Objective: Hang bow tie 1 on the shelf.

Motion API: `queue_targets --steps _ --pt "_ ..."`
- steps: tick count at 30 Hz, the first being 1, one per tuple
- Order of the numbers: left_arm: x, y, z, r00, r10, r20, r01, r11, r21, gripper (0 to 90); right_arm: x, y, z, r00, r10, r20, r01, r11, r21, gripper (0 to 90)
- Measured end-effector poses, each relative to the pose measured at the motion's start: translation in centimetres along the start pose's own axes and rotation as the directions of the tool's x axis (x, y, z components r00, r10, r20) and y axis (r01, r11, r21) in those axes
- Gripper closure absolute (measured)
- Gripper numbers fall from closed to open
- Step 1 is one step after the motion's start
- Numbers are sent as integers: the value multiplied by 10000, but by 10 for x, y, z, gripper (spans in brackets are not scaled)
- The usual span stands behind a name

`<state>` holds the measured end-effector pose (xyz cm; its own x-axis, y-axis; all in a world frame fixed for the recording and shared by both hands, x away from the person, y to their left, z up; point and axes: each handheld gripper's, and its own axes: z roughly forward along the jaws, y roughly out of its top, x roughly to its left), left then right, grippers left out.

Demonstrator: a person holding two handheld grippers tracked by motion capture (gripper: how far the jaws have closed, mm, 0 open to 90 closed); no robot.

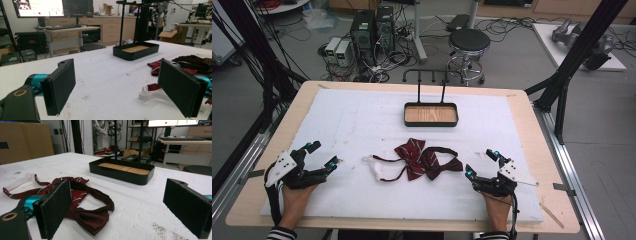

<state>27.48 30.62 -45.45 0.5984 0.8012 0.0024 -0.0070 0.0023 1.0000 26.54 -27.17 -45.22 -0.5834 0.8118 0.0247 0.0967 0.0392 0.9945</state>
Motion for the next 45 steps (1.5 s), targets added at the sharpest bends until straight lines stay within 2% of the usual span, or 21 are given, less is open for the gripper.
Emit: queue_targets --steps 10,19,24,28,31,38,43,45 --pt "0 0 0 10000 -1 -4 1 10000 3 151 -1 -1 -1 9999 147 17 -147 9998 -105 74" --pt "0 0 0 10000 16 23 -16 10000 -33 152 -2 0 -1 9991 358 215 -355 9992 -156 74" --pt "-1 0 0 10000 75 13 -75 10000 -16 151 -1 0 -1 9993 207 299 -202 9997 -152 74" --pt "-1 0 0 10000 44 11 -43 10000 -33 152 -1 1 -1 9987 375 357 -379 9992 103 74" --pt "-1 0 0 10000 43 12 -43 10000 -39 152 -2 2 -1 9987 323 388 -332 9992 218 74" --pt "-1 0 0 10000 75 7 -75 10000 -1 151 3 14 0 9992 401 83 -404 9983 417 74" --pt "-2 0 1 9999 161 7 -161 9999 44 152 14 39 6 9968 542 -594 -498 9960 743 74" --pt "-2 0 1 9999 162 6 -162 9999 47 152 16 43 7 9959 576 -692 -517 9950 851 74"
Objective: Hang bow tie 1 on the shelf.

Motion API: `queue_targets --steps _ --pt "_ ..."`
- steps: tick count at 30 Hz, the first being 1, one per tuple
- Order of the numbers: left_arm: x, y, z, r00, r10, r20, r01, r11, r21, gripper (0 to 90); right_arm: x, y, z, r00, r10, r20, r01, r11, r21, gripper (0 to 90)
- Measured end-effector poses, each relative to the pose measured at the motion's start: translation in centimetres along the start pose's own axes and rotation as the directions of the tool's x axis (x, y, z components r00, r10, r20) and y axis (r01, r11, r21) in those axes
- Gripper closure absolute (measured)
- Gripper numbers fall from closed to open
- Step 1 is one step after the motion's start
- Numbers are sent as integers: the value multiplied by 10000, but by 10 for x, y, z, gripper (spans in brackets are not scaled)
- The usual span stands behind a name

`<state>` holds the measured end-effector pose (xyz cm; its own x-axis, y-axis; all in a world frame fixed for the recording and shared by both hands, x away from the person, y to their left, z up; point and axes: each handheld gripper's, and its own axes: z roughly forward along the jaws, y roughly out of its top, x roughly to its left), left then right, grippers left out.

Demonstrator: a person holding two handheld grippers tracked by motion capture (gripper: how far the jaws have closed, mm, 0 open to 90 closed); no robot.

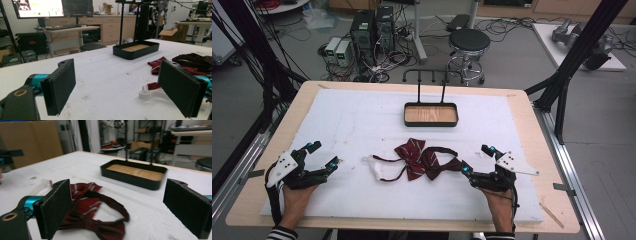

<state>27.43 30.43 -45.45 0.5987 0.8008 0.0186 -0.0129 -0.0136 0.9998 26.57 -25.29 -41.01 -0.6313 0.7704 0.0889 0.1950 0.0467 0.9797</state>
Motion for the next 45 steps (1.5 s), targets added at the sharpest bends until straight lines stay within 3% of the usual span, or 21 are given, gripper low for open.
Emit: queue_targets --steps 2,7,10,16,19,20,21,25,27,29,33,34,36,40,45 --pt "0 0 0 10000 9 -4 -9 10000 7 152 8 14 6 9985 -330 -445 341 9991 238 75" --pt "0 0 0 10000 32 -25 -32 10000 10 152 22 34 20 9922 -773 -974 848 9936 752 75" --pt "0 0 0 10000 40 -22 -40 10000 22 152 29 44 32 9867 -810 -1408 977 9885 1157 75" --pt "0 0 0 10000 37 -14 -37 10000 16 152 40 55 50 9800 -951 -1750 1255 9771 1719 75" --pt "0 0 0 10000 42 -13 -42 10000 20 152 48 61 67 9734 -1090 -2015 1572 9576 2414 75" --pt "0 0 0 10000 42 -13 -42 10000 20 152 48 61 67 9734 -1090 -2015 1572 9576 2414 75" --pt "-1 0 0 10000 32 -21 -32 10000 -3 152 52 63 78 9697 -1110 -2176 1716 9435 2833 76" --pt "0 0 0 10000 48 -20 -48 10000 6 152 59 66 96 9654 -1117 -2357 1901 9201 3425 76" --pt "0 0 0 10000 47 -20 -47 10000 9 152 62 67 105 9646 -1042 -2421 1891 9134 3605 84" --pt "0 0 0 10000 48 -13 -48 10000 23 152 65 68 113 9650 -913 -2457 1847 9021 3900 147" --pt "0 0 0 10000 24 -15 -24 10000 2 152 69 68 124 9631 -881 -2543 1909 8896 4149 147" --pt "0 0 0 10000 33 -11 -33 10000 6 152 72 67 132 9641 -836 -2520 1915 8763 4420 147" --pt "0 0 0 10000 40 -13 -40 10000 14 152 74 65 137 9640 -846 -2522 1962 8661 4597 152" --pt "-1 0 0 10000 22 -21 -22 10000 -5 152 80 60 150 9643 -899 -2490 2109 8293 5174 156" --pt "0 0 0 10000 35 -18 -35 10000 4 152 85 54 162 9652 -715 -2514 2079 7931 5725 192"
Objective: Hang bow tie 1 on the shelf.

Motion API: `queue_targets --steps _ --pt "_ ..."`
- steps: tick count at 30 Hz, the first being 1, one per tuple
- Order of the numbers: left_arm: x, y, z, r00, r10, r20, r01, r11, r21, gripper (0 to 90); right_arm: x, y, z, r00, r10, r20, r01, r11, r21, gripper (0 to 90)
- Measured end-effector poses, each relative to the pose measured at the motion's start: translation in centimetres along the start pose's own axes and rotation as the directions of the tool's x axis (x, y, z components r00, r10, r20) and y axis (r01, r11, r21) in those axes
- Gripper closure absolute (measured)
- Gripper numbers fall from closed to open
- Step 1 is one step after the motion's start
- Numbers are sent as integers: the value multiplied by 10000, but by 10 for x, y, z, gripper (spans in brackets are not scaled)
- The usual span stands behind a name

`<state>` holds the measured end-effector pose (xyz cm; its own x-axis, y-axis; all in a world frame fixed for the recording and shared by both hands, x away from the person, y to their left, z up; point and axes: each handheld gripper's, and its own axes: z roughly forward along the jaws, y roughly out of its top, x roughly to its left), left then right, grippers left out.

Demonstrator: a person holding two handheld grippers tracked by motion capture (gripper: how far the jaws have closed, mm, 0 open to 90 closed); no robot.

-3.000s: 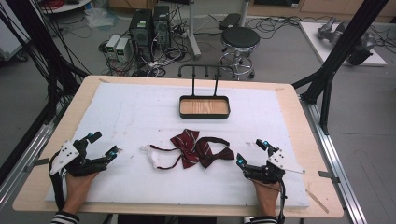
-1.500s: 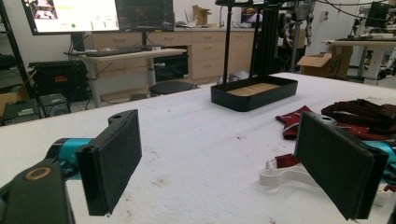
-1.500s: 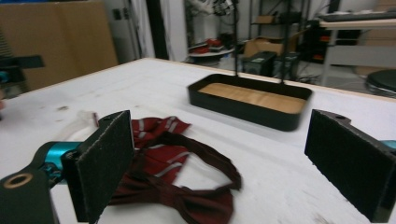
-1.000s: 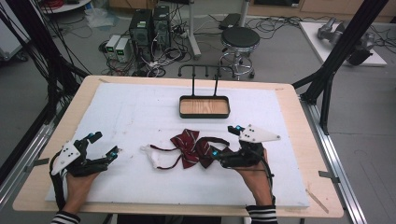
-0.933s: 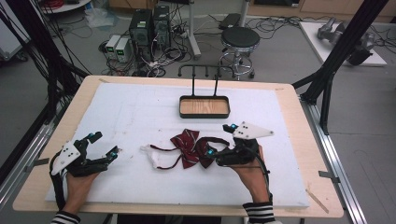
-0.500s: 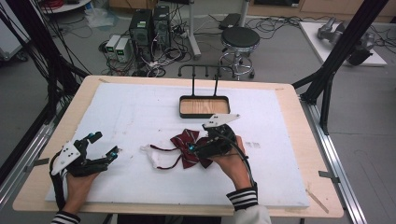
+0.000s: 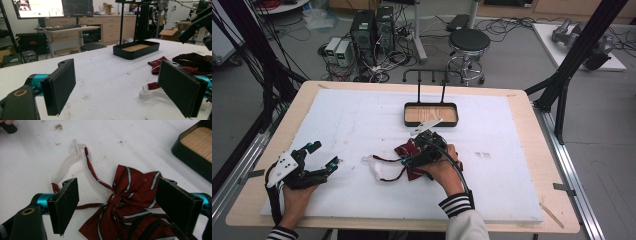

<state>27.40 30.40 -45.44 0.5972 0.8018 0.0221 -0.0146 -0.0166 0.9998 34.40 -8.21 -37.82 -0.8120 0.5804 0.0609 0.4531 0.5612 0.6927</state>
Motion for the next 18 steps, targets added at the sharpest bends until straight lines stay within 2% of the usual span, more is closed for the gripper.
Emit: queue_targets --steps 1,4,7,10,13,14,18 --pt "0 0 0 10000 0 0 0 10000 0 152 0 0 0 10000 0 0 0 10000 0 192" --pt "0 0 0 10000 -14 -1 14 10000 -12 152 2 3 9 9999 66 95 -72 9979 644 234" --pt "0 0 0 10000 2 -1 -2 10000 -2 152 1 5 14 10000 10 10 -11 9960 889 259" --pt "0 0 0 10000 -15 -3 15 10000 -17 152 1 6 23 9995 305 53 -310 9893 1423 304" --pt "0 0 0 10000 -10 -2 10 10000 -11 152 1 7 28 9996 281 81 -290 9852 1691 332" --pt "0 0 0 10000 -2 0 2 10000 -4 152 2 8 32 9991 334 256 -378 9801 1949 364" --pt "0 0 0 10000 -15 -1 15 10000 -15 152 1 8 38 9988 372 317 -433 9742 2216 397"
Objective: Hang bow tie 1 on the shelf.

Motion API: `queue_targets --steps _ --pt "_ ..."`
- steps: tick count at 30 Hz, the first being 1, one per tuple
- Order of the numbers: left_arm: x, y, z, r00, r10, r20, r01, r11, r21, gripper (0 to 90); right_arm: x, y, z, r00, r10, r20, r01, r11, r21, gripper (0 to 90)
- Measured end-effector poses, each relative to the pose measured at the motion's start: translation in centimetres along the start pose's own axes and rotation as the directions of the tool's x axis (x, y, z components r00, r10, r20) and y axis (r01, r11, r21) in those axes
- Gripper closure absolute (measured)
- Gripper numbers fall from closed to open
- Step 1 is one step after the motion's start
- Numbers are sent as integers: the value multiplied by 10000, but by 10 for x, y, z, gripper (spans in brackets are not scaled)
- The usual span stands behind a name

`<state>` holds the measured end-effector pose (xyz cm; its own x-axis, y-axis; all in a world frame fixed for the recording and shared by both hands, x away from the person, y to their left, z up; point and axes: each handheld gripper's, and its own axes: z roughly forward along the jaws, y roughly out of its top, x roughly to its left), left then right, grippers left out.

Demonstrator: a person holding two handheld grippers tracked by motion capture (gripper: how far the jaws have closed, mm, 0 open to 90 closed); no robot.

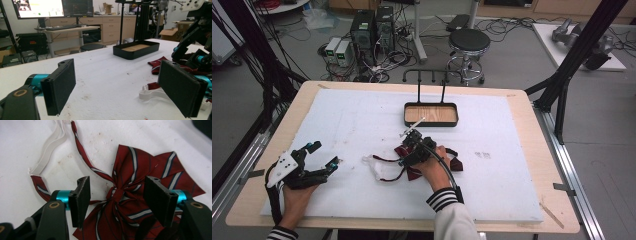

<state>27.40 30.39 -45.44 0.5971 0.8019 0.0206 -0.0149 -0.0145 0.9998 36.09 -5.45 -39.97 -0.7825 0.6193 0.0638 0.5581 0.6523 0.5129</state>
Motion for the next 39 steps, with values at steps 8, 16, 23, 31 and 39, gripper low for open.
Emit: queue_targets --steps 8,16,23,31,39 --pt "0 0 0 10000 -2 2 2 10000 -6 152 1 2 8 9998 96 195 -106 9986 515 473" --pt "0 0 0 10000 8 2 -8 10000 -1 152 5 7 15 9994 32 354 -66 9954 951 520" --pt "0 0 0 10000 20 11 -20 10000 12 152 5 8 18 9983 85 582 -157 9921 1242 599" --pt "0 0 0 10000 20 17 -20 10000 -2 152 10 10 22 9958 -223 887 70 9856 1692 762" --pt "0 0 0 10000 23 6 -23 10000 -5 152 9 11 19 9973 -107 723 4 9900 1414 766"
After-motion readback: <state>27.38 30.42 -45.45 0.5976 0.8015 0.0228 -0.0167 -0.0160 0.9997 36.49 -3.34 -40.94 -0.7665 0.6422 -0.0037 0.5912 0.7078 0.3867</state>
